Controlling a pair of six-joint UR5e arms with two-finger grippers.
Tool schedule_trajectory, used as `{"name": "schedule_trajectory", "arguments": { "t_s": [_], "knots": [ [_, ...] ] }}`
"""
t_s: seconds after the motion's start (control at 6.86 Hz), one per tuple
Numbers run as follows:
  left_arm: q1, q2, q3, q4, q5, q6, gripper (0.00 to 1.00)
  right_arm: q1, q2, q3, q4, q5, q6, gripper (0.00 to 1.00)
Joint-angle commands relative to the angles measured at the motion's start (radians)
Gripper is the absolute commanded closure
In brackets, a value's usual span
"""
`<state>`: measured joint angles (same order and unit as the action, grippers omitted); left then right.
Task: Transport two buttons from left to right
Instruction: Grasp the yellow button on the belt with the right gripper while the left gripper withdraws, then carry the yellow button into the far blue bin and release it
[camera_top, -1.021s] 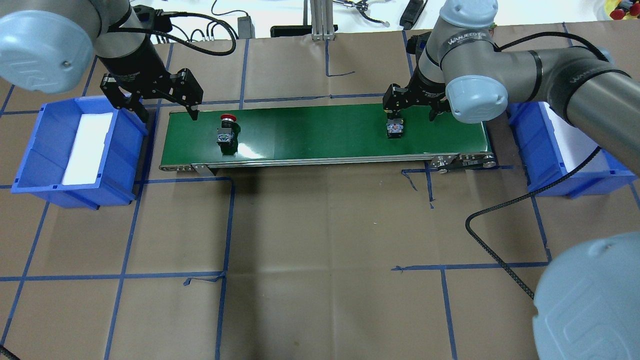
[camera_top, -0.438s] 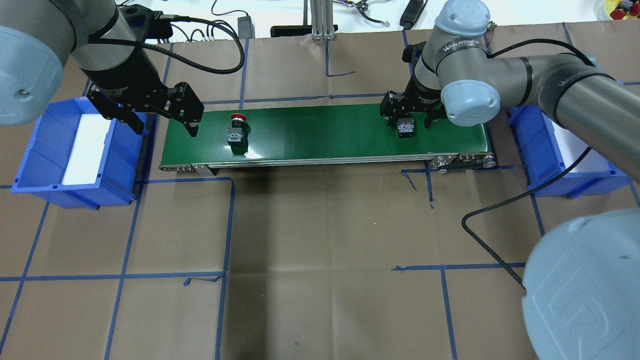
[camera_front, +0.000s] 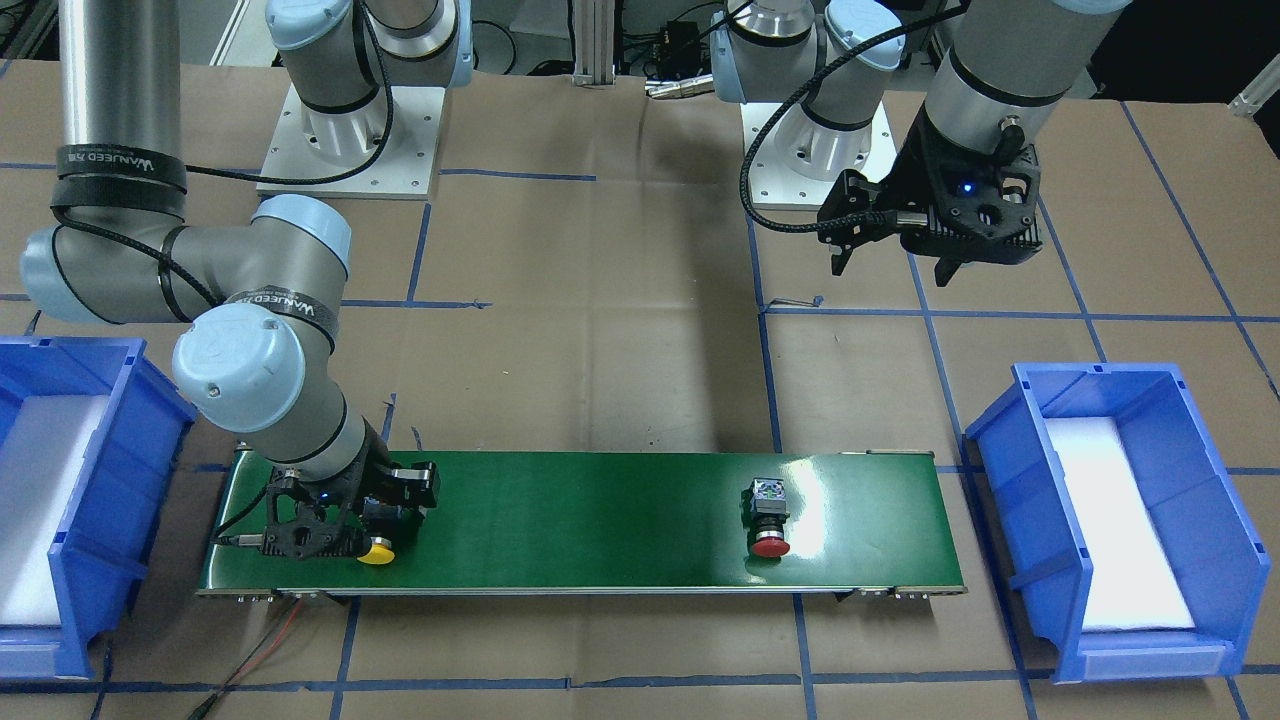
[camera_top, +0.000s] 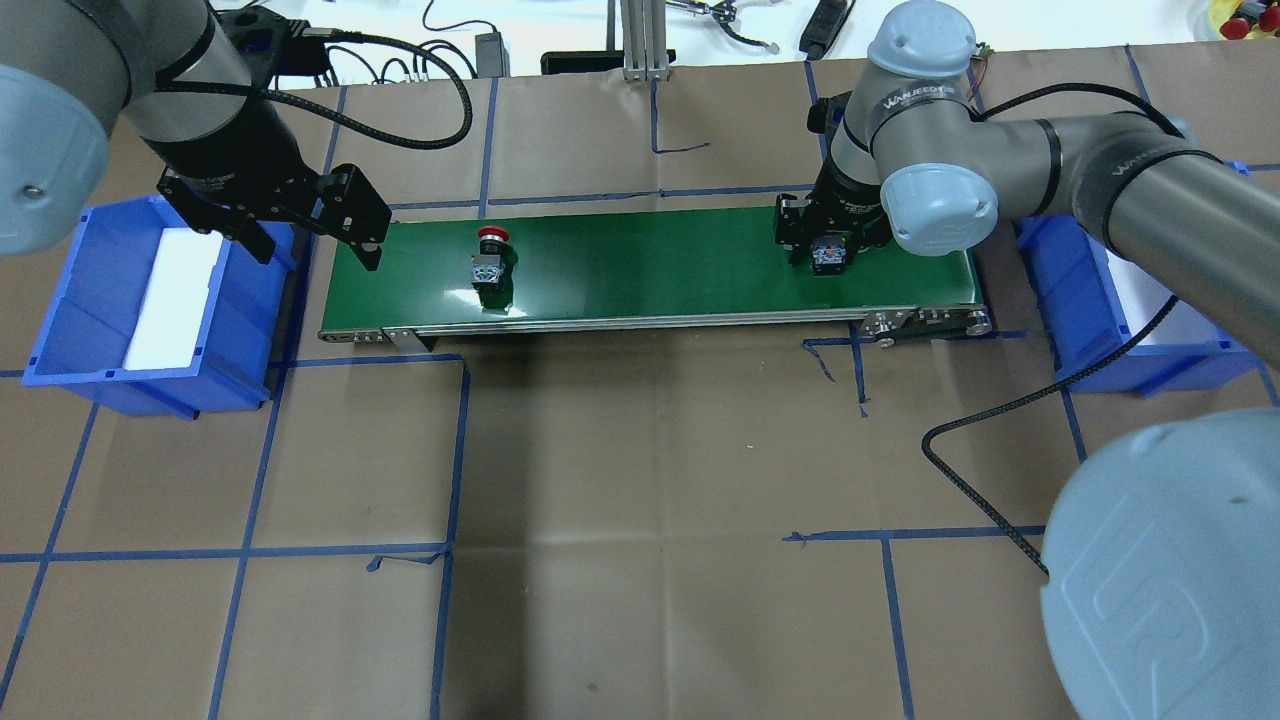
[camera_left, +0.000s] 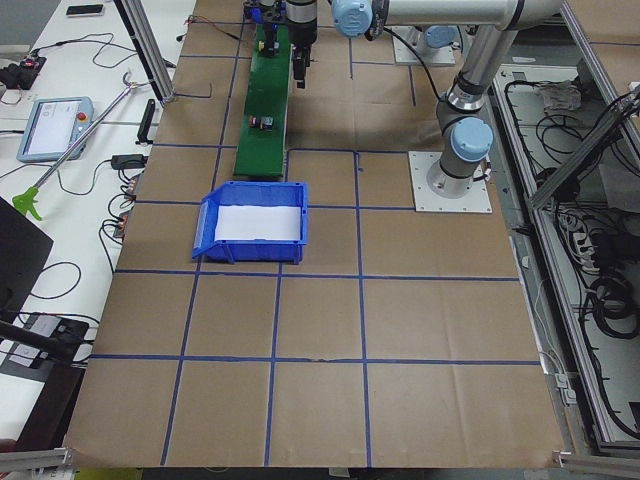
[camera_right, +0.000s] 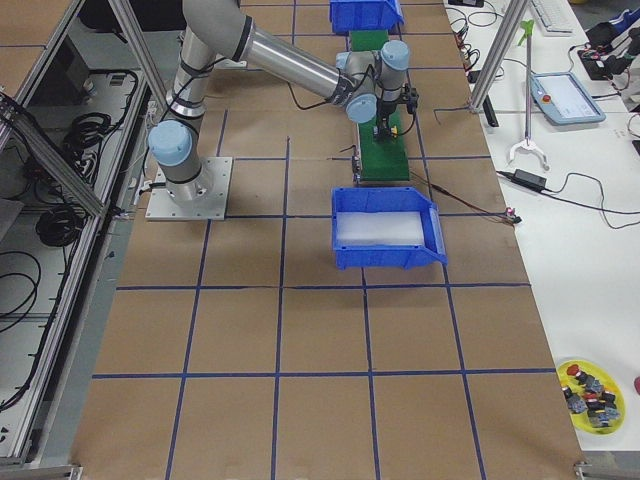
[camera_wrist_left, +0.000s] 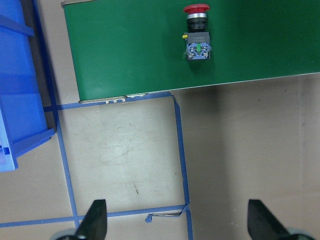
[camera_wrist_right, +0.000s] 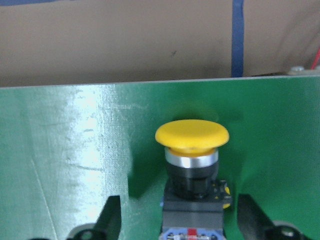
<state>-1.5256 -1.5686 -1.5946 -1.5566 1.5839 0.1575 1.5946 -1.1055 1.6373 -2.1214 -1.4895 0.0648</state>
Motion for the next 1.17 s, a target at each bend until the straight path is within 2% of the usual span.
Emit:
{"name": "schedule_trajectory", "arguments": {
  "t_s": [0.0, 0.15, 0.29, 0.58, 0.73, 1.02],
  "knots": [
    [0.004, -0.001, 0.002, 0.001, 0.002, 0.0, 0.0, -0.008, -0.016, -0.008, 0.004, -0.117, -0.005, 0.96],
    [0.004, -0.002, 0.005, 0.001, 0.002, 0.0, 0.0, -0.031, -0.084, -0.008, 0.011, -0.161, -0.006, 0.96],
    [0.004, -0.004, 0.014, 0.001, 0.005, 0.0, 0.0, -0.08, -0.165, -0.014, 0.084, -0.16, -0.031, 0.96],
    [0.004, -0.007, 0.022, 0.0, 0.004, -0.003, 0.0, -0.213, -0.268, -0.01, 0.147, -0.16, -0.211, 0.95],
    [0.004, -0.007, 0.019, 0.0, 0.004, -0.006, 0.0, -0.305, -0.301, -0.016, 0.219, -0.153, -0.337, 0.95],
    [0.004, -0.008, 0.016, 0.001, 0.002, -0.01, 0.0, -0.463, -0.307, -0.001, 0.244, -0.152, -0.562, 0.95]
  ]
}}
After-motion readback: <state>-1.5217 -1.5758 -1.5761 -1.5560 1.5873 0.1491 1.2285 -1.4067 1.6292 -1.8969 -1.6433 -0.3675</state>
